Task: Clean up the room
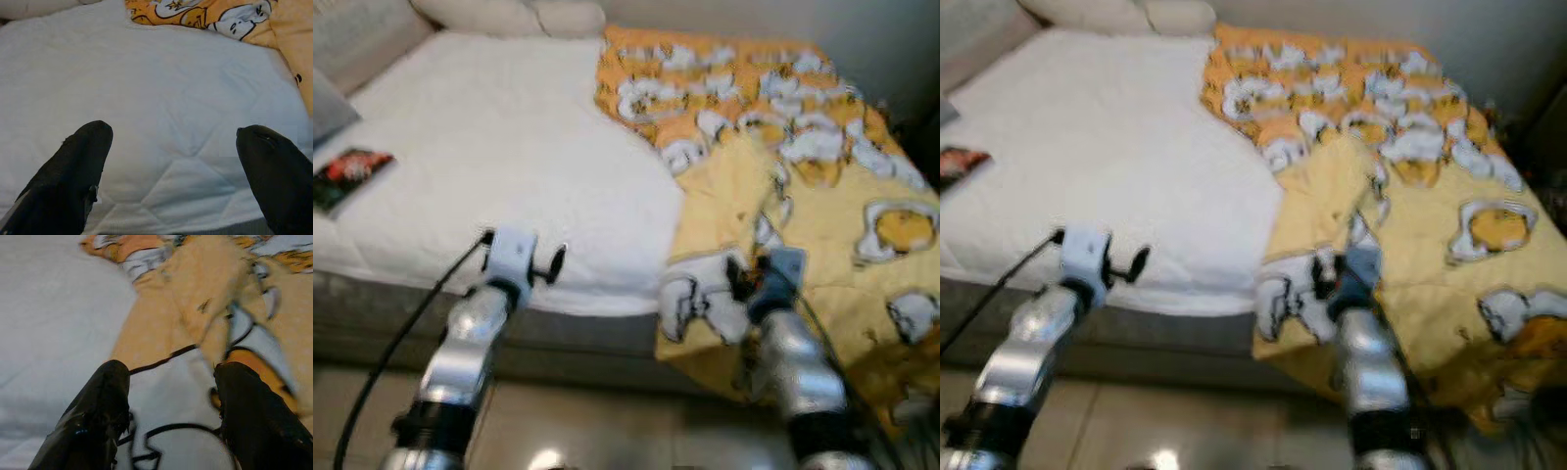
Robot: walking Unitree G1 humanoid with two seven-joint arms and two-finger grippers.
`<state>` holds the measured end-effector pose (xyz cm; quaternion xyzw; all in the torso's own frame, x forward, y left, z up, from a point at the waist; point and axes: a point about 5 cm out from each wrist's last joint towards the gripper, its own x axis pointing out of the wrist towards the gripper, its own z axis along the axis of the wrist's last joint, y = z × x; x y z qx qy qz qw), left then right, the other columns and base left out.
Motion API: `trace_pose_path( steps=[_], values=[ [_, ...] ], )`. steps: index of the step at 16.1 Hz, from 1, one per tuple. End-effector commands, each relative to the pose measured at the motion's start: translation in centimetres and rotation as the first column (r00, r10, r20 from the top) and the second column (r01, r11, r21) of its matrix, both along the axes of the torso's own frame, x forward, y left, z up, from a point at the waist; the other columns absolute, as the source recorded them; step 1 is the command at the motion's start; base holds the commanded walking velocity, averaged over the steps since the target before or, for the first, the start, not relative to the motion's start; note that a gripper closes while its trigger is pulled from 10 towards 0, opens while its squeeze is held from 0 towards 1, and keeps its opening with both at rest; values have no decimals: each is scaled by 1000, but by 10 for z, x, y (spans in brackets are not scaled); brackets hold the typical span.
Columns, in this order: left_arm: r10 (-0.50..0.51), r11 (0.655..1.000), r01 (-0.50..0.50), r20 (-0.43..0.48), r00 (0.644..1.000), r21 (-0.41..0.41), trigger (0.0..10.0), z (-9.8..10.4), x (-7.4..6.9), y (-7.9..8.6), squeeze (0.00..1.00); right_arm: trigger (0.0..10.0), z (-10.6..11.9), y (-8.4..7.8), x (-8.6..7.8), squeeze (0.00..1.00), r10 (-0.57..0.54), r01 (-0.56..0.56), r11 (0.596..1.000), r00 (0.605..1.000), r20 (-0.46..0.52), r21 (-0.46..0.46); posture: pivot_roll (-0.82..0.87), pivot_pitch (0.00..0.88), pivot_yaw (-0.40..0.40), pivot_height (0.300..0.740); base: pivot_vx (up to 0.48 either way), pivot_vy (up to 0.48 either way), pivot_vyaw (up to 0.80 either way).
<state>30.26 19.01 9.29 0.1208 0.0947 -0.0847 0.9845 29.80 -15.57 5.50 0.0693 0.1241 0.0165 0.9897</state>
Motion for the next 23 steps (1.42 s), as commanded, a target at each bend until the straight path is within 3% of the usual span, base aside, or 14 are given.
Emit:
trace_pose_path(
  steps=[1,17,18,19,23],
  values=[
    [-19,1000,20,47,999,-16,10000,10,7,-6,0,10000,6,1,4,0,26,-26,999,999,22,-29,-33,0,21,740,0,0,0],
    [4,999,-2,49,999,-43,10000,10,9,-6,0,10000,9,6,8,0,53,-53,998,998,36,-18,-29,0,17,740,0,0,0],
    [3,999,-1,48,999,-37,10000,10,9,-5,0,10000,9,6,8,0,54,-53,998,998,35,-23,-29,0,17,740,0,0,0],
    [15,998,-11,53,998,-69,10000,11,9,-4,0,10000,9,5,8,0,71,-68,994,997,28,-90,-28,0,16,740,0,0,0],
    [9,997,-6,49,999,-78,10000,11,10,-4,0,10000,9,6,9,0,60,-59,996,998,18,-74,-25,0,13,740,202,0,548]
  ],
)
